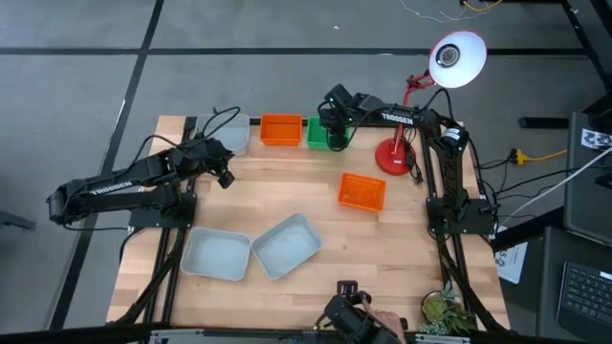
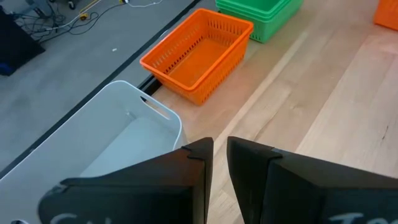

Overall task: Stack baskets by color
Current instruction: Stack the green bin on the top green bin, then stack the orange bin on the top orange bin

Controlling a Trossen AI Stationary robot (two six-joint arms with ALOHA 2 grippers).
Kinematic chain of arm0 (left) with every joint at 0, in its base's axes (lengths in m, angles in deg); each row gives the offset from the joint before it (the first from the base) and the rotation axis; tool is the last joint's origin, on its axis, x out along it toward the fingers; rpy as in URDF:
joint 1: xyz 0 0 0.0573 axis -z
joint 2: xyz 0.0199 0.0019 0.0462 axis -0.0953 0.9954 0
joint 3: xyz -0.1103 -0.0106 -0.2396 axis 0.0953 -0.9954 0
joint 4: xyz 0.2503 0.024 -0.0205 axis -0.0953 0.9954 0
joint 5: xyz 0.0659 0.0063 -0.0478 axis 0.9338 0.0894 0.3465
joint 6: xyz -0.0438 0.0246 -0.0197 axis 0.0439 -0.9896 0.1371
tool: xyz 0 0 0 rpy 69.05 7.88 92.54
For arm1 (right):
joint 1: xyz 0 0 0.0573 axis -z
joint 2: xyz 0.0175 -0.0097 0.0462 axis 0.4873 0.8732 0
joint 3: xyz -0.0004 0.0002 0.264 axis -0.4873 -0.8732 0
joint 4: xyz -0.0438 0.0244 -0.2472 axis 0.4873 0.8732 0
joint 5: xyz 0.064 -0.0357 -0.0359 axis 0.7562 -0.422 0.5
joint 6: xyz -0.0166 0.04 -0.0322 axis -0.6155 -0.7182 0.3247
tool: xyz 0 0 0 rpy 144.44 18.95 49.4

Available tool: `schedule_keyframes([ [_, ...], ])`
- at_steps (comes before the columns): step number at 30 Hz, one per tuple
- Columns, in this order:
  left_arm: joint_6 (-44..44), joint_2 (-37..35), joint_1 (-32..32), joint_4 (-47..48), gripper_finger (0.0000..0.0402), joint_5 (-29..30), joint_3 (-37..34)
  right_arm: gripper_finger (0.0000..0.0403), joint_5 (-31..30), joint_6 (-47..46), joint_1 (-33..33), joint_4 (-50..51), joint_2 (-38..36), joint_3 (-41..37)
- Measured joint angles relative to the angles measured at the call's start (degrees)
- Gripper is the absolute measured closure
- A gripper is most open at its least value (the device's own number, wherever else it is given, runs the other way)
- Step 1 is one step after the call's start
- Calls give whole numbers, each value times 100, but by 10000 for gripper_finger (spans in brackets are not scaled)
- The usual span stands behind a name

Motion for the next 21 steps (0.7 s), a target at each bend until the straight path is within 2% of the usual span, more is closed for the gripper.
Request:
schedule_keyframes([
  [9,0,0,1,4,360,0,0,283,-125,13,247,-638,0,-177],
  [18,0,-1,1,4,360,0,0,283,-137,-20,226,-907,0,-175],
  [21,1,0,1,4,360,0,0,283,-503,-459,122,-642,0,3],
])
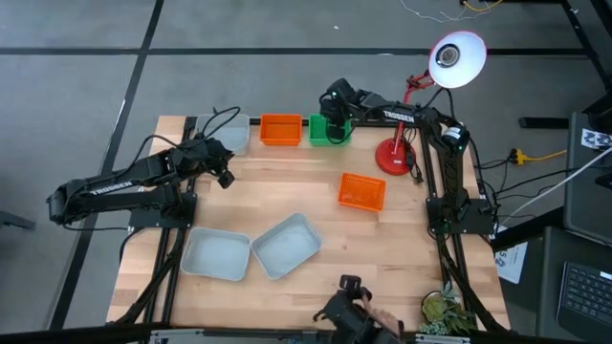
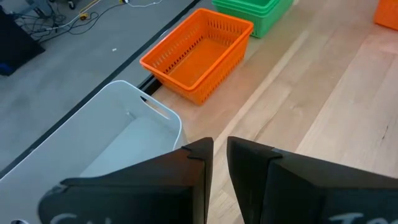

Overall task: Stack baskets by color
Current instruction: Stack the orange bin on the top orange bin

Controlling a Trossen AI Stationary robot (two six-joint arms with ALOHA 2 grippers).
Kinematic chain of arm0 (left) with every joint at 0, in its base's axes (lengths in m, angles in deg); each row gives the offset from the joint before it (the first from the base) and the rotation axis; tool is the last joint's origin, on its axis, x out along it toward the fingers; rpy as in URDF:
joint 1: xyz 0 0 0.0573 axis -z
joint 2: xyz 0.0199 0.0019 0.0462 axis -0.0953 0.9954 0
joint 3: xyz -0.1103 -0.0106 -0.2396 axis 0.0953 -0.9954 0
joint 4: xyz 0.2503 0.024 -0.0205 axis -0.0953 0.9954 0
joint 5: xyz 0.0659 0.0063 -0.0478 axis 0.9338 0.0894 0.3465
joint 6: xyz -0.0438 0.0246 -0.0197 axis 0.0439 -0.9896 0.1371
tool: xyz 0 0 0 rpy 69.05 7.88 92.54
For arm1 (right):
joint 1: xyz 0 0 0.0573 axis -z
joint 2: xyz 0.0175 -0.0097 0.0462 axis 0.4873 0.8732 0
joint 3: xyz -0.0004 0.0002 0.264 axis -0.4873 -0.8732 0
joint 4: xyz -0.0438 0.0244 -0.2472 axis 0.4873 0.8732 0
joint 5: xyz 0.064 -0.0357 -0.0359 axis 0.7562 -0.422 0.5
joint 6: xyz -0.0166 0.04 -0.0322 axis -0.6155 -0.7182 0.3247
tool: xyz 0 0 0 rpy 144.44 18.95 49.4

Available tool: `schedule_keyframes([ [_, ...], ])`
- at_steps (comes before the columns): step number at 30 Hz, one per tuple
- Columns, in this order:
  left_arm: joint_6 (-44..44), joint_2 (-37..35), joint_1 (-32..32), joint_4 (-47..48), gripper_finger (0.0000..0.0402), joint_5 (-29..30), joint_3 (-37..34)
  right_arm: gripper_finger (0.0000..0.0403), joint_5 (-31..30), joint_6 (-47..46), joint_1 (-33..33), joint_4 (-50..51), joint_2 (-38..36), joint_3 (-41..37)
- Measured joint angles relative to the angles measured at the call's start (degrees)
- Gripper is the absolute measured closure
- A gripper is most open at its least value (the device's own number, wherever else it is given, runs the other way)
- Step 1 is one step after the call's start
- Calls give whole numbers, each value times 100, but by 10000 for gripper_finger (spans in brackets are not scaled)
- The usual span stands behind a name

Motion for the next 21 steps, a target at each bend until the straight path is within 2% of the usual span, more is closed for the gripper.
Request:
schedule_keyframes([
  [3,-1,-1,-2,2,360,0,0,283,-477,-449,-241,635,-48,370],
  [6,8,0,-2,2,360,0,0,283,-654,-902,-540,1797,-203,838],
  [8,86,1,-1,5,360,0,2,283,-607,-1385,-732,2830,-336,1112],
  [11,143,1,-2,7,360,0,2,283,-198,-2240,-970,4316,-513,1333],
  [13,143,1,0,6,360,0,2,283,61,-2680,-1097,5131,-633,1326],
  [16,146,1,-1,7,360,0,2,283,121,-3232,-1286,5846,-857,1035],
  [21,112,3,-2,11,360,0,2,283,129,-3924,-1549,5923,-1213,54],
])
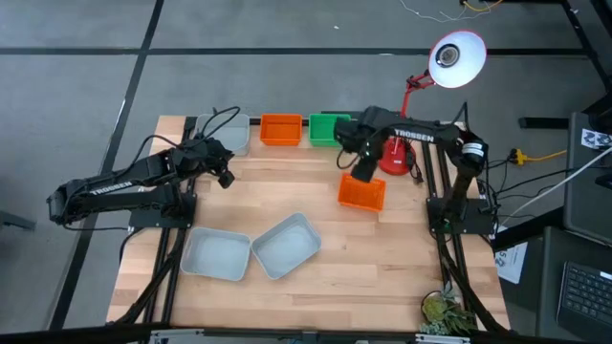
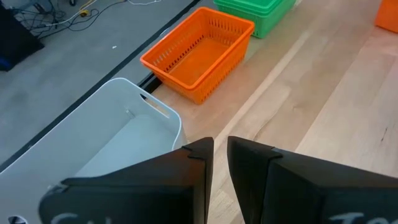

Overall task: Stack baskets by color
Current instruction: Stack the orange bin on the top orange bin

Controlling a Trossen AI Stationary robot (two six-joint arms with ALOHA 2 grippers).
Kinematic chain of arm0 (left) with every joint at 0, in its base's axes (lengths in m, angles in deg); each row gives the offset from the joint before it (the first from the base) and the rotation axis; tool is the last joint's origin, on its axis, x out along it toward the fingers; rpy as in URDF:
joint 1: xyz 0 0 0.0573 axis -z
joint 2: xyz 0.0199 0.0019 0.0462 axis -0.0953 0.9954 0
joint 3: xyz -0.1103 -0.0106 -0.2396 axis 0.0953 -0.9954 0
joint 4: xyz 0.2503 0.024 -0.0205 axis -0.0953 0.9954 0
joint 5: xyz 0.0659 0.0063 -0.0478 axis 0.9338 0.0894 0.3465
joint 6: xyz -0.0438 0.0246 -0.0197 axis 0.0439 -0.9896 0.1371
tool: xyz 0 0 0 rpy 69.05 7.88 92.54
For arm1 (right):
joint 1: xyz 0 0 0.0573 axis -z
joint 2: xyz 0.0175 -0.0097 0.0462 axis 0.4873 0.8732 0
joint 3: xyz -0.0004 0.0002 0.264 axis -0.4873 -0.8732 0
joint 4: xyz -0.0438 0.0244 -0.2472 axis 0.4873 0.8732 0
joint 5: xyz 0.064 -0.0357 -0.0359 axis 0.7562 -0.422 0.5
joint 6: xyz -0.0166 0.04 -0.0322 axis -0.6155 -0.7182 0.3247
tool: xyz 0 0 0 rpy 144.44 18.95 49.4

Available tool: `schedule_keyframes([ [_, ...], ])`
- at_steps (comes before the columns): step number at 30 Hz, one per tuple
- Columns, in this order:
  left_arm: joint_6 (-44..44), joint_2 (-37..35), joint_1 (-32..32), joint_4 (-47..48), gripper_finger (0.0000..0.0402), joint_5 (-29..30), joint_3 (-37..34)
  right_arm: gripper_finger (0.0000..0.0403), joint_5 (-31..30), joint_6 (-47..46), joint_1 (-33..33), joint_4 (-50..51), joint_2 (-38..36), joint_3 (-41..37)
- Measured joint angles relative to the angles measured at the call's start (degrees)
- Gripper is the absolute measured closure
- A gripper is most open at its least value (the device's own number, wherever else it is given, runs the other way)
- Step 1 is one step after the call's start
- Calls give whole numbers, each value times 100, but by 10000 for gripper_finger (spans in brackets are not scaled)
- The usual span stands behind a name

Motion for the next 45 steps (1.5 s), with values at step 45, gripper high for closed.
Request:
schedule_keyframes([
  [45,47,9,1,24,360,0,-2,283,-226,834,-596,-2535,-424,-1709],
])
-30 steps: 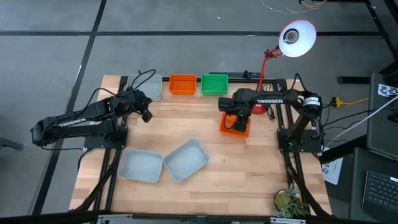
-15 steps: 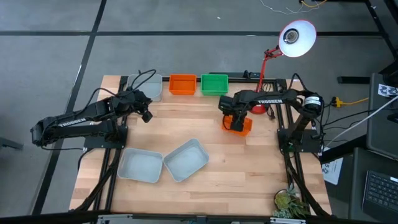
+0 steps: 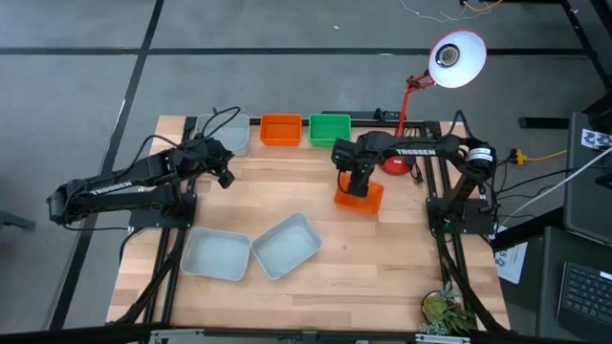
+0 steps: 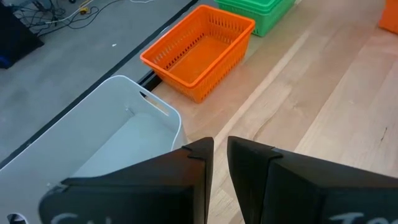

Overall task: Stack baskets by color
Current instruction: Stack the orange bin on the top orange bin

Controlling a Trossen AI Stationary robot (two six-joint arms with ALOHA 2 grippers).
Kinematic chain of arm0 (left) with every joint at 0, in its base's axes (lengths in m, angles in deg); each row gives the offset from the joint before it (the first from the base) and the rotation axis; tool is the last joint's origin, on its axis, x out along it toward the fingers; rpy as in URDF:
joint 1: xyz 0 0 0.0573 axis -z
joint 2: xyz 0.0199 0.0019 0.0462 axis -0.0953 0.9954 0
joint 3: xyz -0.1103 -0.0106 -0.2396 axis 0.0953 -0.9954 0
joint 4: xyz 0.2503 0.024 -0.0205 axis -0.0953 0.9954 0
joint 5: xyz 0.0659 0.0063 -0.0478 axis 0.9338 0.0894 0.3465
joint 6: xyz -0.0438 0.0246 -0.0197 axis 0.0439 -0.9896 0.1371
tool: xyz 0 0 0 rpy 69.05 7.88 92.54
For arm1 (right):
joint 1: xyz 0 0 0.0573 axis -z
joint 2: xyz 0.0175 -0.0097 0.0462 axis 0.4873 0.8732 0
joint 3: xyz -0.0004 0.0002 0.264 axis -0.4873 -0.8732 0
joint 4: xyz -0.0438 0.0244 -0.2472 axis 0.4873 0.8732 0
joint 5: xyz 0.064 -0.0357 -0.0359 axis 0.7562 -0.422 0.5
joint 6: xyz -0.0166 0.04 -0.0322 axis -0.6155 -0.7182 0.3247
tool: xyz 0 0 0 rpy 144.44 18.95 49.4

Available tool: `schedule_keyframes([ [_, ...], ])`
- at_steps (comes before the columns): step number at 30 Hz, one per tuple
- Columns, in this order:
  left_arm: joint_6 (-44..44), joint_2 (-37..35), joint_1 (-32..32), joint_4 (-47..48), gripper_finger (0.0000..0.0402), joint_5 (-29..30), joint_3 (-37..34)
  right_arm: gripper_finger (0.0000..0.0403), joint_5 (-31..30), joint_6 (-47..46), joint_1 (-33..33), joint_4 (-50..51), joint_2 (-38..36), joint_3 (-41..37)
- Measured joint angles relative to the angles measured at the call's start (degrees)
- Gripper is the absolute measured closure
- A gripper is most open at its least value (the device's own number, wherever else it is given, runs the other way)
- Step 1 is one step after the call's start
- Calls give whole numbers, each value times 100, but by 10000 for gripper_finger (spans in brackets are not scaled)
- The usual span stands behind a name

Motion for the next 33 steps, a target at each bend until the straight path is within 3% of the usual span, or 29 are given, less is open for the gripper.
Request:
schedule_keyframes([
  [8,-4,0,0,0,360,0,0,283,683,2,3,346,-7,249],
  [15,-4,0,0,0,360,0,0,283,743,151,3,314,-11,-156],
  [28,-4,0,-1,0,360,0,0,284,889,507,3,-927,-11,-890],
  [31,-4,0,-1,0,360,0,0,302,767,627,1,-1248,-11,-1025],
  [33,-4,0,1,0,360,0,0,334,521,715,1,-1400,-11,-1032],
])
